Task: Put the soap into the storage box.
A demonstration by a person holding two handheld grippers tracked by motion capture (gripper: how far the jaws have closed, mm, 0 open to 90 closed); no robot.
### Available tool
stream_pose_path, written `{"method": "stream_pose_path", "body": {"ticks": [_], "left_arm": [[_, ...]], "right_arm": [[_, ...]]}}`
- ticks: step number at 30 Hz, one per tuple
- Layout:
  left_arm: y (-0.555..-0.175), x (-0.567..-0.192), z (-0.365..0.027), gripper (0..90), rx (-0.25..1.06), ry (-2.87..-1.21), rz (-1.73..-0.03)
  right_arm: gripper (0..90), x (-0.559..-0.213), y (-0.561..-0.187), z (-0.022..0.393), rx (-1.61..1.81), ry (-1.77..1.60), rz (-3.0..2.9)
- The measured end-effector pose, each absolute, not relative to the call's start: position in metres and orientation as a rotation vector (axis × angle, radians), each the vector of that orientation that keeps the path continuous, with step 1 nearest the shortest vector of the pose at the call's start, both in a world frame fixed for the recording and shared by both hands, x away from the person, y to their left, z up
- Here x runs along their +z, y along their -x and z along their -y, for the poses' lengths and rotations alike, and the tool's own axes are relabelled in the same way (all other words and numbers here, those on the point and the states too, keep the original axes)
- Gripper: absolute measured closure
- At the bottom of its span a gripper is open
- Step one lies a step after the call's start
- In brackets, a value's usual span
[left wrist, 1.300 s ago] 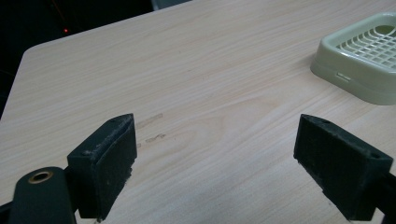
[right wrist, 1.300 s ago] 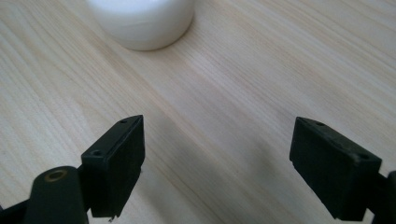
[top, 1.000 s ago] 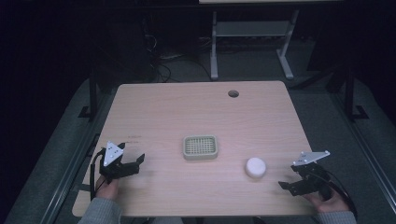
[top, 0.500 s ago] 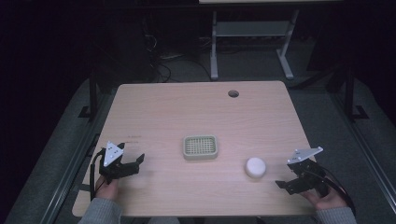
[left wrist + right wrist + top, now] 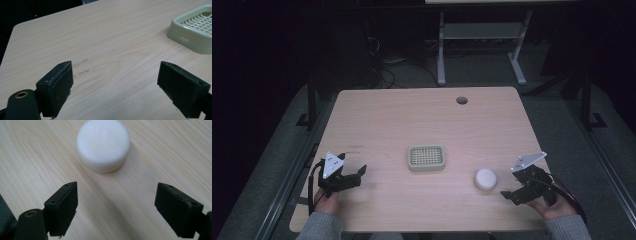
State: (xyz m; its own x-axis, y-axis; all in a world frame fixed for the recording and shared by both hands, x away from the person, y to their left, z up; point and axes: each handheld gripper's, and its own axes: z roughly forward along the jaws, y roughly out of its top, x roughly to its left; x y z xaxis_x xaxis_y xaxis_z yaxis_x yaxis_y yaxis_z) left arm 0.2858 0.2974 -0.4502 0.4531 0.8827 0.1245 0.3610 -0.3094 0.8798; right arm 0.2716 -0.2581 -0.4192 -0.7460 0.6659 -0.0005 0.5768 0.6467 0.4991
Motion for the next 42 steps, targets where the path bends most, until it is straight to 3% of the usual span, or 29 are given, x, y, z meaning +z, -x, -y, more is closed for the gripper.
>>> {"method": "stream_pose_path", "body": {"ticks": [42], "left_arm": [[-0.286,-0.450,-0.299,12.8,0.792,-1.858,-1.060]], "right_arm": [[15.8,-0.411,-0.302,0.218,0.580,-0.915,-2.799]]}}
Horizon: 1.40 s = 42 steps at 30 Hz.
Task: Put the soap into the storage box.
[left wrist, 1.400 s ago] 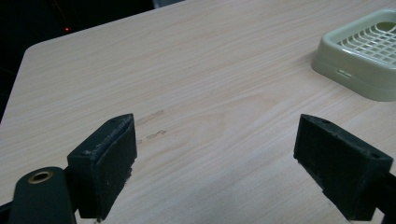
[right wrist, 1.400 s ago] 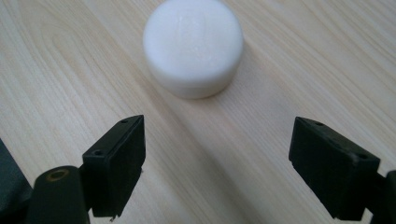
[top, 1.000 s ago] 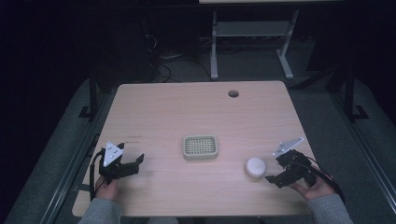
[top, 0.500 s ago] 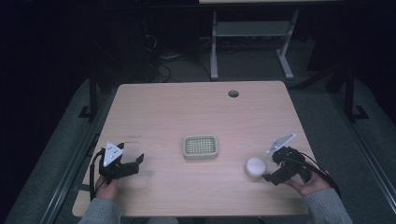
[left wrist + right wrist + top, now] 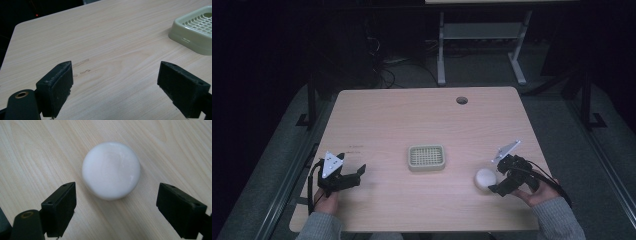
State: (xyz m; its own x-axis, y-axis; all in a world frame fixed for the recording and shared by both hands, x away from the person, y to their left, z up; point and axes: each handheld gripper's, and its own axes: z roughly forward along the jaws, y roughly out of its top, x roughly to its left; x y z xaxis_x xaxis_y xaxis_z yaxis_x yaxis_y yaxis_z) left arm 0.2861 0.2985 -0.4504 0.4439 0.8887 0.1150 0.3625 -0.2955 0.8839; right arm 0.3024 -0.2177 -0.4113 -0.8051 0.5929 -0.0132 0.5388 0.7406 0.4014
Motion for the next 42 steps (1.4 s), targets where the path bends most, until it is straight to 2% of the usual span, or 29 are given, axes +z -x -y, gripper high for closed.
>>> {"method": "stream_pose_path", "body": {"ticks": [37,42], "left_arm": [[-0.287,-0.450,-0.298,12.8,0.790,-1.853,-1.060],[-0.287,-0.450,-0.298,12.8,0.790,-1.850,-1.064]], "right_arm": [[16.3,-0.434,-0.331,0.178,0.315,-0.835,-2.921],[19.7,-0.437,-0.332,0.175,0.298,-0.826,-2.941]]}}
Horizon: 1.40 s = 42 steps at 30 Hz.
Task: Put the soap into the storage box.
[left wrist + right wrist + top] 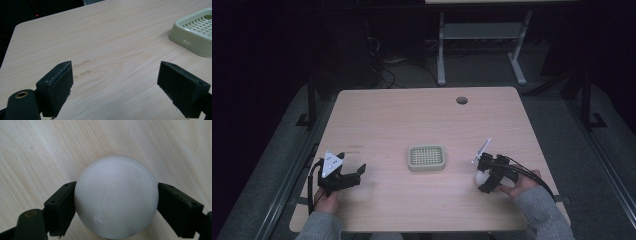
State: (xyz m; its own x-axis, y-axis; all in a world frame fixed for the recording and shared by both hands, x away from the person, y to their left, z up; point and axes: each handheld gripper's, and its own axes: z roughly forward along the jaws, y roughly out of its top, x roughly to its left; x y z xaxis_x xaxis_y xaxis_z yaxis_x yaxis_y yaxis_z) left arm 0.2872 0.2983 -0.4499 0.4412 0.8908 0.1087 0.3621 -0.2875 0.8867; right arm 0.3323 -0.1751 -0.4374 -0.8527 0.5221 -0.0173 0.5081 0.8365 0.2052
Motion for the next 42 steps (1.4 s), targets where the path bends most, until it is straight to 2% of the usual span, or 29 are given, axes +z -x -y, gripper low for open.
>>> {"method": "stream_pose_path", "body": {"ticks": [18,42], "left_arm": [[-0.287,-0.449,-0.299,12.8,0.791,-1.850,-1.068],[-0.288,-0.449,-0.300,12.8,0.790,-1.831,-1.087]], "right_arm": [[23.7,-0.437,-0.333,0.170,0.238,-0.774,-2.971],[23.7,-0.400,-0.354,0.142,0.346,-0.688,-2.987]]}}
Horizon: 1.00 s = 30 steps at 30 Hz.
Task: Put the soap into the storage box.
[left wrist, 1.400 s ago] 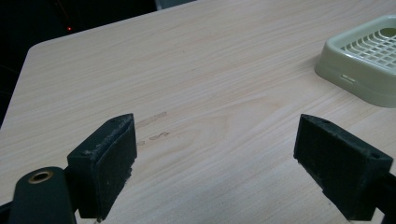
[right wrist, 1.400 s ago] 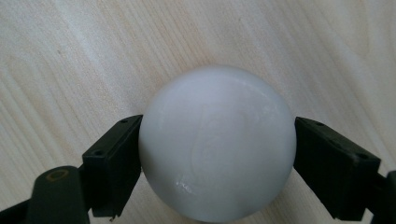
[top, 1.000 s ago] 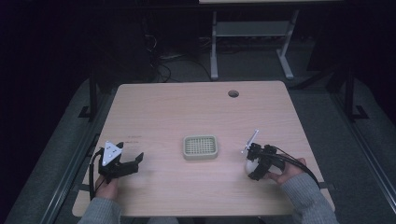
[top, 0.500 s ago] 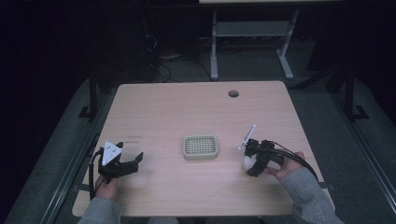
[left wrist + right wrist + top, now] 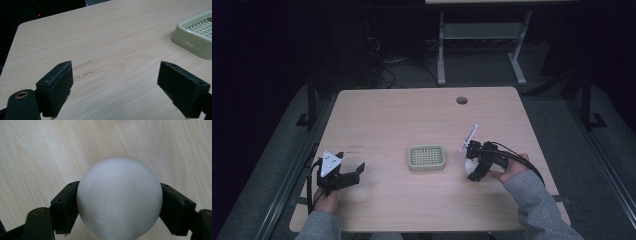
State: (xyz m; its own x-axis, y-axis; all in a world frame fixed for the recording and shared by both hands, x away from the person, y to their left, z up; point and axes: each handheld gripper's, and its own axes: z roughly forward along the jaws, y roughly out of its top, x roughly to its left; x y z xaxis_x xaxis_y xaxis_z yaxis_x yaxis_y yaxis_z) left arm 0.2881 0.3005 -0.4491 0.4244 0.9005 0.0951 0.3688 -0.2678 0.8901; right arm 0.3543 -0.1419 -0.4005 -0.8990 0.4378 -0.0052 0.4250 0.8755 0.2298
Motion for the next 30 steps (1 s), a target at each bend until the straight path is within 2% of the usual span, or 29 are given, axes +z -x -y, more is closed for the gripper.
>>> {"method": "stream_pose_path", "body": {"ticks": [30], "left_arm": [[-0.289,-0.449,-0.302,12.8,0.790,-1.828,-1.089]], "right_arm": [[23.7,-0.390,-0.378,0.109,0.425,-0.666,-3.007]]}}
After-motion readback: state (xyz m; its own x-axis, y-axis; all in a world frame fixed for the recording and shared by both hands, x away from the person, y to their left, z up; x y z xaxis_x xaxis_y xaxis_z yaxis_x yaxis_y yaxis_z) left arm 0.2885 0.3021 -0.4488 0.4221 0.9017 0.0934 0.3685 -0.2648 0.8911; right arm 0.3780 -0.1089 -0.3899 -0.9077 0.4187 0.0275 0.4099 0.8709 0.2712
